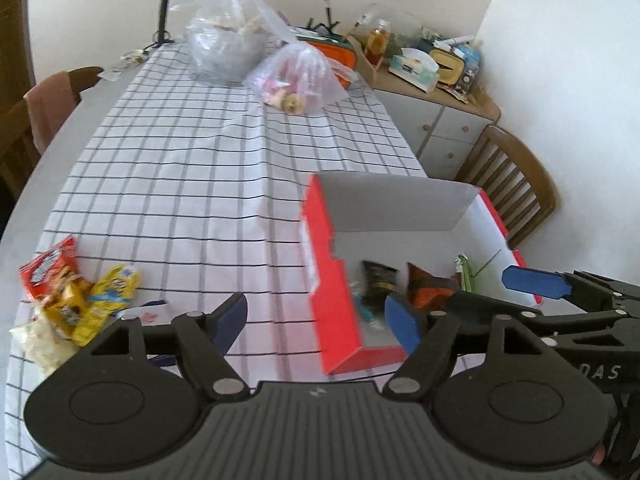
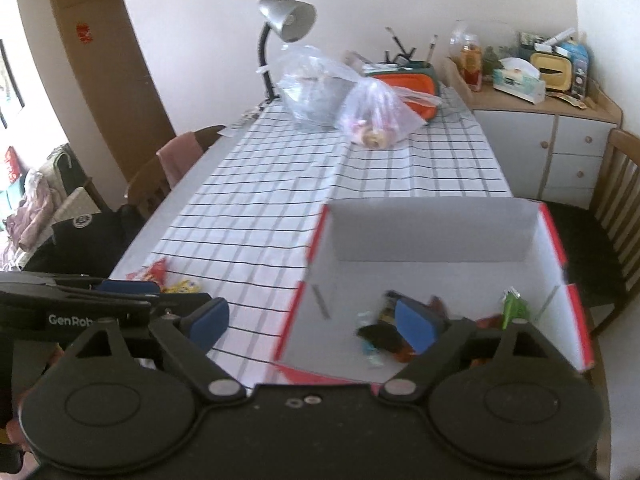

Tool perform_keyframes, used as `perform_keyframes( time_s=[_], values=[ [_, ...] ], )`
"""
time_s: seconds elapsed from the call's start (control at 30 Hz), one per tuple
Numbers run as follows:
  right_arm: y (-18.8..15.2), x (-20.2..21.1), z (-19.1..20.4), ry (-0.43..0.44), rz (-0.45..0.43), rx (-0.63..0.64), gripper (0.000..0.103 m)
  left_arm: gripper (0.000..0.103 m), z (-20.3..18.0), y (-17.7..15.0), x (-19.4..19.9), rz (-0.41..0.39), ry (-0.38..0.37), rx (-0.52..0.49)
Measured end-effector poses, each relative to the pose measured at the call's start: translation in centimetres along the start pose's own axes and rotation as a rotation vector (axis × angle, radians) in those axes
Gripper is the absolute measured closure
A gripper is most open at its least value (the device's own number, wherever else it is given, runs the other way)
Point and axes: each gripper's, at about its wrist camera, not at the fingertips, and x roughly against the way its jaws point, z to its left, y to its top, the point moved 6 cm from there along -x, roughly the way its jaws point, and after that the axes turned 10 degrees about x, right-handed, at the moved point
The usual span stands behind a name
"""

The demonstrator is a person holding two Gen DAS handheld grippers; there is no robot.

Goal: Organize snacks
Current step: 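Open both tools to release the packets into the box, then grasp the white milk packet with the right tool while the left tool grasps the cream pastry bag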

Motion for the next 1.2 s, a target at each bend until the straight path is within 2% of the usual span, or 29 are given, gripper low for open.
perform_keyframes(
  time_s=[0.13,0.47,0.63,0.77,0.97,1.2],
  values=[
    [0.2,-1.0,3.2,0.021,0.0,0.006,0.0,0.025,3.7,-0.1,1.2,-0.002,0.008,0.028],
    [-0.5,-6.5,9.8,0.05,0.082,0.039,0.0,0.025,15.4,0.0,3.0,-0.001,0.097,0.176],
    [-0.7,-9.8,12.8,0.068,0.125,0.054,0.0,0.025,20.9,0.2,2.5,0.017,0.155,0.258],
    [-1.1,-12.9,14.5,0.079,0.174,0.065,0.001,0.025,24.6,-0.2,1.1,0.061,0.194,0.324],
    [-2.2,-17.8,15.6,0.091,0.251,0.044,0.005,0.025,28.3,-0.8,-1.5,0.129,0.219,0.425],
    [-2.7,-21.2,16.2,0.114,0.311,0.04,0.013,0.025,28.9,-1.1,-3.8,0.166,0.236,0.437]
  ],
)
